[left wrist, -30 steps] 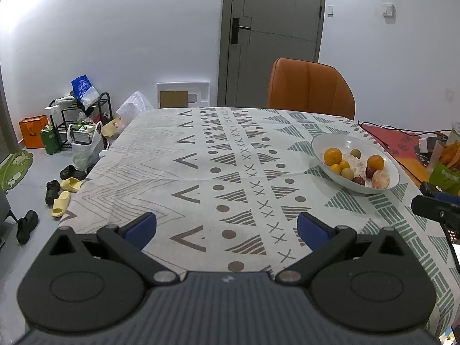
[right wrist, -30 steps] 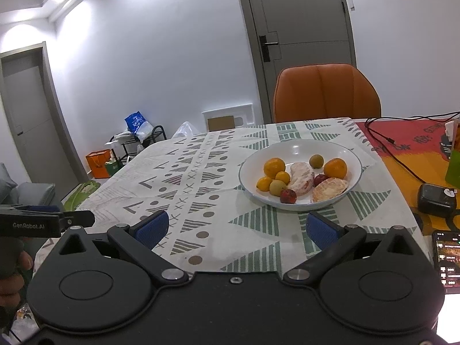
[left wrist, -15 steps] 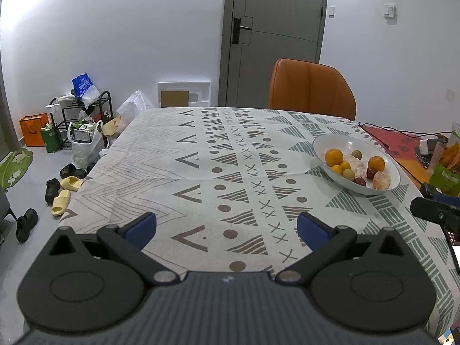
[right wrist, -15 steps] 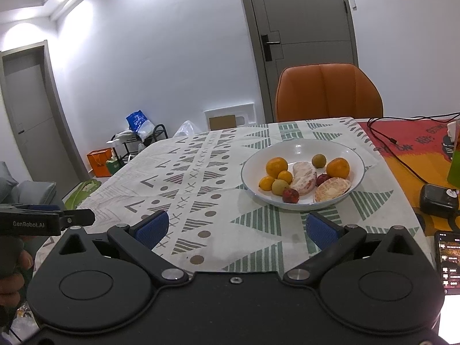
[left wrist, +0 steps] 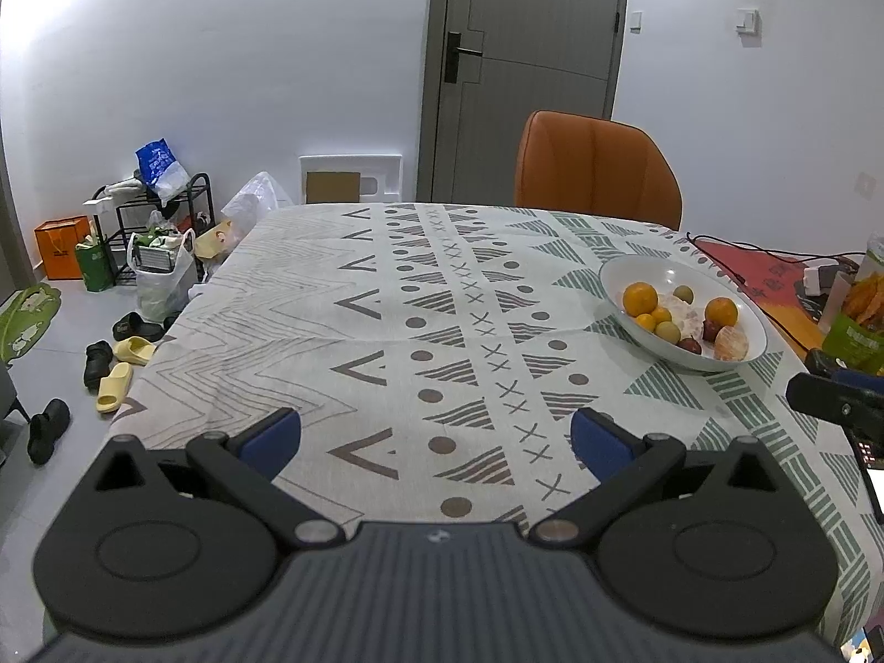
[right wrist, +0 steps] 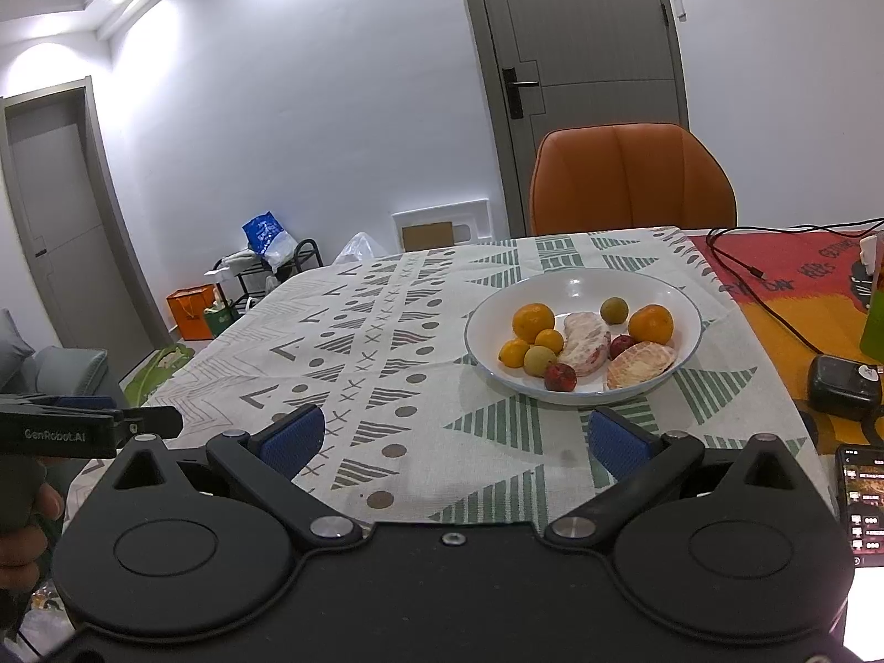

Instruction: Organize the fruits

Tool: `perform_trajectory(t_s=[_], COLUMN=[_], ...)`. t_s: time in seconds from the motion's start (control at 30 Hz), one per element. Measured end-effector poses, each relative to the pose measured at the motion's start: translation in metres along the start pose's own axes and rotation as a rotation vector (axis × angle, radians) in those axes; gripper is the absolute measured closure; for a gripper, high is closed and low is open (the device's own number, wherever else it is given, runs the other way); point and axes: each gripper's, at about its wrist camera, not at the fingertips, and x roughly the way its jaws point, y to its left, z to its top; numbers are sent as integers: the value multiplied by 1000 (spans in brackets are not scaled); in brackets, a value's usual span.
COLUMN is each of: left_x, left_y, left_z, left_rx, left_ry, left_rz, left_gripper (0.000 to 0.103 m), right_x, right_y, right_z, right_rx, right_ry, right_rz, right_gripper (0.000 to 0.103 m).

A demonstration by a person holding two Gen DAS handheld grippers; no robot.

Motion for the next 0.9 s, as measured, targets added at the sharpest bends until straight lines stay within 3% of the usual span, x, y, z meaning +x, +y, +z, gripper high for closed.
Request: perform_trajectory(t_s=[0.9], left_x=[-1], left_y=[-1], left_z=[0], left_rx=[11], left_ry=[-2], left_rz=[-5], left_gripper=[0], right_x=[0], right_y=[1], right_z=[1], right_rx=[-1], right_ry=[4], right_rz=[-5], right_gripper=[0])
